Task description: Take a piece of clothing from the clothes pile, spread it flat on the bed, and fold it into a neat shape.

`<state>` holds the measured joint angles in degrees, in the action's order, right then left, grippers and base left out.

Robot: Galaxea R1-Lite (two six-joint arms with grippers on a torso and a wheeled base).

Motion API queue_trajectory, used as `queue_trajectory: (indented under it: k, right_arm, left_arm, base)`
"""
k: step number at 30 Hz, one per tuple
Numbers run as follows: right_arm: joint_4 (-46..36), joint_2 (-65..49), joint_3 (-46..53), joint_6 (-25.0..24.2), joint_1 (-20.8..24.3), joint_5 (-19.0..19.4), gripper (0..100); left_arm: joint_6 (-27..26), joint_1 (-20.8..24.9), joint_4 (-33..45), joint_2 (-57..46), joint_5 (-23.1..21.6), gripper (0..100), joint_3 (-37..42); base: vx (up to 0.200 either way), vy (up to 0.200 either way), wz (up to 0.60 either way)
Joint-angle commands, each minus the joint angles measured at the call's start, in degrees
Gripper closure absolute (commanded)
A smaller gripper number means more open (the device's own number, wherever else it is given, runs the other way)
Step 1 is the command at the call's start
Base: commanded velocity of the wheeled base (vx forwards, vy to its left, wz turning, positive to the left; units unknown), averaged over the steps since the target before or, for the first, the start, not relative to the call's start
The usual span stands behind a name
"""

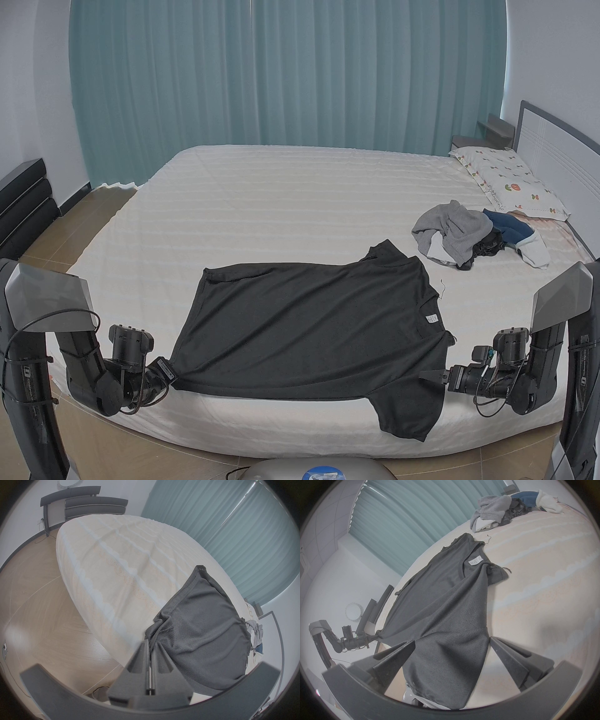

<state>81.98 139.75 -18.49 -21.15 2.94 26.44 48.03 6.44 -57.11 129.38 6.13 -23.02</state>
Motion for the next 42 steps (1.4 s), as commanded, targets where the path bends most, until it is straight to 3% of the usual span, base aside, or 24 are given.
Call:
queue_trajectory:
  k: [1,3,4,16,21,26,42]
  right_arm:
    - [-0.07,0.78,0.04,0.67,0.14,-0.07,0]
    - [-0.07,1.31,-0.05,0.85,0.14,-1.22,0]
    - [-0.07,1.40,-0.05,0.94,0.14,-1.39,100]
    - [0.11,1.40,1.09,1.02,-0.21,-3.50,100]
    - [2.92,0.43,4.52,1.38,-2.94,-2.80,100]
    - [6.08,-0.71,9.18,1.38,-5.75,0.80,100]
    - [7.58,1.31,3.82,0.06,-3.73,1.16,100]
  left_arm:
    - [0.05,-0.02,-0.02,0.08,0.02,100,-0.01]
    - [0.05,-0.02,-0.02,0.08,0.02,100,-0.01]
    - [0.05,-0.02,-0.02,0.08,0.02,100,-0.01]
    - [-0.04,-0.02,-0.02,0.08,0.02,100,0.08]
    - [-0.04,-0.02,-0.02,0.00,0.02,100,0.08]
    - [-0.22,-0.02,-0.02,-0.27,0.20,100,0.25]
    - [-0.66,0.24,-2.21,0.26,0.20,100,2.01]
  base:
    - [0.000,0.000,0.00]
    - [0.000,0.000,0.00]
    - [0.000,0.000,0.00]
    - [0.000,0.000,0.00]
    - [0.000,0.000,0.00]
    - [0.000,0.000,0.00]
    - [0.000,0.000,0.00]
